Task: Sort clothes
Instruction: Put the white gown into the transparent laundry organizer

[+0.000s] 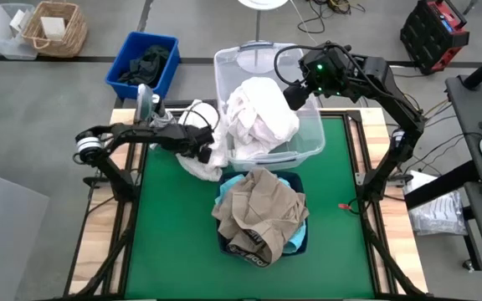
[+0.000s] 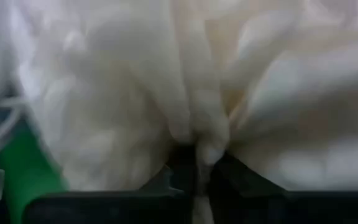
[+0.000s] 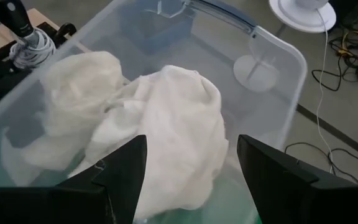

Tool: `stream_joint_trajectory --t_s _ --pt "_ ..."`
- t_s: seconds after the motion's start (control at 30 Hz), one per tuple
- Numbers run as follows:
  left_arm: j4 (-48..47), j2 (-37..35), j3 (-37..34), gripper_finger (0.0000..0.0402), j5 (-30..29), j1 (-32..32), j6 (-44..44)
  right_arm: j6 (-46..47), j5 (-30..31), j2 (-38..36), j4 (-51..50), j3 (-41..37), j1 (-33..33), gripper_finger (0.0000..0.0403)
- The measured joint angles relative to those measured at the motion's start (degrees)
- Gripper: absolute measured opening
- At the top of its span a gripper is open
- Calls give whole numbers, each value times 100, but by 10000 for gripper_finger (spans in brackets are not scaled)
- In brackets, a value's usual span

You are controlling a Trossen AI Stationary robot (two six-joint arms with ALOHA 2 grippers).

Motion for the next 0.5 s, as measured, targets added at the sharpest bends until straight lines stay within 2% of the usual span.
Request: stream_joint_trajectory --t_s 0.23,0.5 --pt "-42 -97 -274 3 106 -66 62 -21 -4 1 -1 0 0 249" --pt "-331 -867 -206 1 274 -200 92 -55 -2 0 0 0 0 240"
